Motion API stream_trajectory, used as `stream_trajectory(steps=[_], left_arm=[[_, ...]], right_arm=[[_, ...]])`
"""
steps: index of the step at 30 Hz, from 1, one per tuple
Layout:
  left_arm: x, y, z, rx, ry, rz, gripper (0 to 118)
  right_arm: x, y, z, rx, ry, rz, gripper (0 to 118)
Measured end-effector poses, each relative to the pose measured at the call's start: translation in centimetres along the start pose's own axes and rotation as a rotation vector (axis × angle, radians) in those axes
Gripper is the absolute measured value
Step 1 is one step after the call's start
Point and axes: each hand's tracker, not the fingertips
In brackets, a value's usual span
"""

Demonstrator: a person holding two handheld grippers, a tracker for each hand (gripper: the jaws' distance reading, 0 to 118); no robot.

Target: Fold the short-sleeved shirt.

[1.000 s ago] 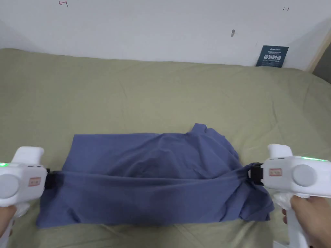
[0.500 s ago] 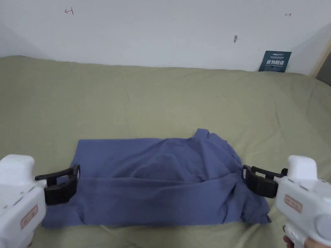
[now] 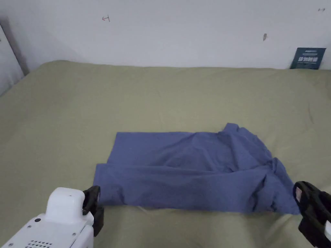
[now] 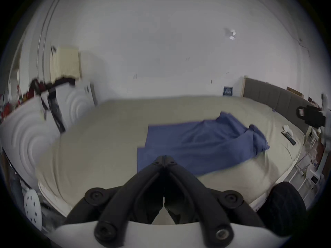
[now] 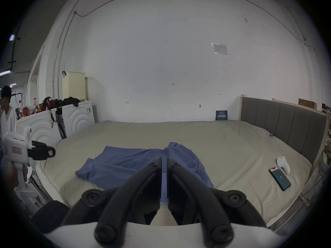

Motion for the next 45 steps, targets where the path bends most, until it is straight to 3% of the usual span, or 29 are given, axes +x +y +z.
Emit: stream_trajectory(steps=[5, 6, 7, 8, 9, 11, 16, 17, 18, 20, 24, 26, 27, 28, 32, 33, 35, 36, 39, 42, 45], left_arm=[[-2.5, -2.5, -4.4, -0.171, 0.067, 0.017, 0], [-3.0, -2.8, -5.5, -0.207, 0.062, 0.017, 11], [-3.7, -3.2, -6.9, -0.243, 0.051, 0.021, 56], [-4.0, -3.3, -8.2, -0.283, 0.035, 0.009, 93], [-4.6, -4.0, -9.8, -0.298, 0.039, 0.0, 107], [-5.1, -4.4, -12.2, -0.299, 0.037, -0.012, 112], [-6.1, -5.2, -18.1, -0.36, 0.044, -0.011, 110], [-5.3, -4.7, -18.1, -0.371, 0.054, -0.022, 105], [-5.1, -4.8, -18.4, -0.375, 0.066, -0.036, 92], [-3.8, -4.0, -17.9, -0.376, 0.083, -0.066, 44], [-1.8, -3.4, -17.0, -0.394, 0.044, -0.043, 11], [-1.0, -2.1, -16.0, -0.386, 0.047, -0.054, 9], [-0.6, -1.9, -15.7, -0.379, 0.052, -0.071, 8], [-0.1, -1.6, -15.2, -0.379, 0.05, -0.071, 8], [-0.3, -0.8, -14.6, -0.377, 0.048, -0.056, 8], [-1.0, -0.6, -15.1, -0.382, 0.046, -0.05, 8], [-0.8, -0.5, -14.9, -0.387, 0.049, -0.05, 8], [-0.6, -0.4, -14.8, -0.392, 0.048, -0.05, 7], [-1.8, -0.2, -15.2, -0.402, 0.023, -0.049, 6], [-2.3, 1.4, -14.0, -0.387, 0.018, -0.041, 6], [-3.2, 3.5, -11.9, -0.355, -0.03, -0.042, 6]], right_arm=[[0.5, -0.9, -0.8, -0.063, -0.003, -0.016, 9], [0.5, -1.1, -1.0, -0.074, -0.007, -0.013, 9], [0.6, -1.4, -1.3, -0.088, -0.011, -0.009, 9], [0.7, -1.6, -1.5, -0.099, -0.011, -0.009, 9], [0.8, -1.7, -1.8, -0.111, -0.012, -0.011, 9], [1.1, -2.1, -2.3, -0.138, -0.023, -0.018, 9], [2.7, -3.5, -3.7, -0.218, -0.068, -0.017, 9], [3.3, -3.9, -4.2, -0.244, -0.089, -0.008, 9], [3.7, -4.2, -4.6, -0.27, -0.11, 0.004, 9], [5.1, -5.2, -5.7, -0.316, -0.153, 0.029, 9], [8.2, -7.3, -9.2, -0.441, -0.199, 0.045, 14], [9.6, -8.5, -11.6, -0.513, -0.204, 0.046, 80], [10.1, -9.0, -12.7, -0.546, -0.197, 0.039, 102], [10.6, -9.7, -13.8, -0.591, -0.194, 0.045, 106], [11.2, -11.1, -17.1, -0.603, -0.163, 0.041, 104], [11.3, -11.4, -17.8, -0.62, -0.152, 0.044, 96], [11.2, -11.5, -18.5, -0.624, -0.146, 0.049, 22], [11.3, -11.2, -18.7, -0.633, -0.134, 0.03, 13], [11.7, -9.7, -18.4, -0.661, -0.096, -0.048, 13], [12.1, -6.9, -17.0, -0.621, -0.091, -0.03, 13], [12.5, -2.8, -14.5, -0.571, -0.056, -0.062, 13]])
